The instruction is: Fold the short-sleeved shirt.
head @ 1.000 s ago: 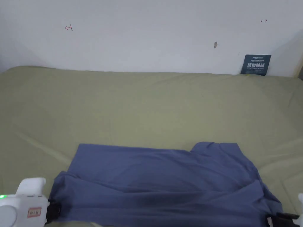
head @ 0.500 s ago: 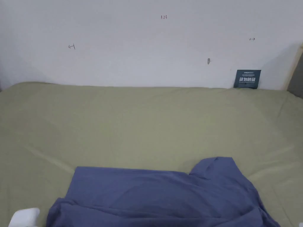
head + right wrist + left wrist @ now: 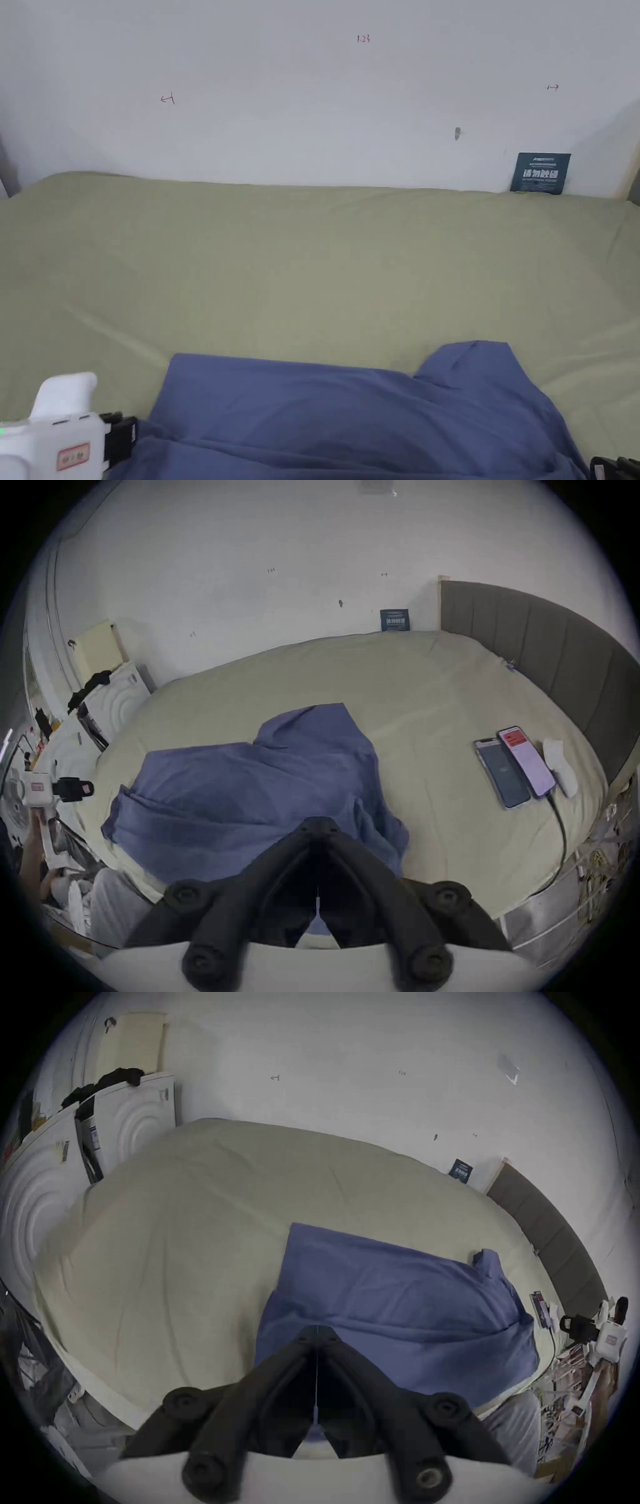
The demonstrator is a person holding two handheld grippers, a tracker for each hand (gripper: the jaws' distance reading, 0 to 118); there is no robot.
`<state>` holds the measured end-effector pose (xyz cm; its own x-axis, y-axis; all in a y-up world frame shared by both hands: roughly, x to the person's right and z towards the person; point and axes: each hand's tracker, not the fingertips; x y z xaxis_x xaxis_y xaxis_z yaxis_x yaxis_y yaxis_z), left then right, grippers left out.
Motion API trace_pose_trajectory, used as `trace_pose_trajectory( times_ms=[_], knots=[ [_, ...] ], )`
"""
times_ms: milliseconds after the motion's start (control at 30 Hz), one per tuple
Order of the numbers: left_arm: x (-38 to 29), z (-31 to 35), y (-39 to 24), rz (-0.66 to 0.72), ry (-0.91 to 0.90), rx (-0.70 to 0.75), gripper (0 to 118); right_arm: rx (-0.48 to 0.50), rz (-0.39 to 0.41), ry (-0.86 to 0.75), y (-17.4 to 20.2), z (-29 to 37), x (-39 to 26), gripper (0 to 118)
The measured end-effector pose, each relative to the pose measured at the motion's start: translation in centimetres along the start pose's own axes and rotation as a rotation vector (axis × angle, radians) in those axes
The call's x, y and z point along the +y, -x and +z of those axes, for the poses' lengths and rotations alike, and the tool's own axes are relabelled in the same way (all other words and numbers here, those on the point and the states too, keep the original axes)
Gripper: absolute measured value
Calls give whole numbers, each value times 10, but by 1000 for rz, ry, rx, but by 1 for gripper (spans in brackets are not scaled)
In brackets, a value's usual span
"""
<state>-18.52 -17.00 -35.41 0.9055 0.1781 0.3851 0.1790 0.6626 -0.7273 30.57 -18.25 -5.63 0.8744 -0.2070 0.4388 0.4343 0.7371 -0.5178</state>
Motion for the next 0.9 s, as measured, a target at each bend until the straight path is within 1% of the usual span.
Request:
trace_pose_trajectory(
  times_ms=[100, 300, 400, 433, 467, 500, 533, 567, 667, 700, 800, 833, 867, 900],
  knots=[
    [22, -29, -8, -19, 18, 6, 0, -3, 11, 12, 2, -16, 6, 2],
    [66, -110, -12, -43, 84, 34, 1, 1, 27, 40, 0, -50, 18, 2],
    [84, -142, -12, -42, 90, 64, 17, 1, 17, 64, -4, -68, 21, 2],
    [89, -155, -11, -41, 102, 76, 35, -3, 17, 69, -6, -73, 22, 2],
    [93, -167, -9, -44, 134, 102, 79, -6, 18, 74, -8, -78, 22, 2],
    [95, -180, -7, -41, 159, 124, 107, -9, 19, 78, -10, -82, 23, 2],
    [96, -189, -7, -48, 166, 129, 115, -11, 18, 81, -10, -84, 23, 2],
    [97, -195, -7, -41, 158, 126, 112, -14, 16, 86, -12, -87, 24, 2],
    [97, -213, -5, -35, 198, 158, 112, -28, 12, 101, -18, -93, 26, 2],
    [96, -217, -5, -42, 219, 161, 108, -34, 13, 106, -20, -95, 27, 2],
    [93, -210, -7, -63, 220, 171, 79, -46, 18, 110, -25, -97, 33, 2],
    [94, -204, -8, -83, 204, 149, 58, -48, 21, 108, -26, -97, 35, 2],
    [94, -198, -9, -90, 182, 149, 21, -55, 24, 101, -27, -97, 38, 2],
    [95, -194, -9, -92, 167, 150, 1, -58, 27, 95, -28, -98, 41, 2]
  ],
)
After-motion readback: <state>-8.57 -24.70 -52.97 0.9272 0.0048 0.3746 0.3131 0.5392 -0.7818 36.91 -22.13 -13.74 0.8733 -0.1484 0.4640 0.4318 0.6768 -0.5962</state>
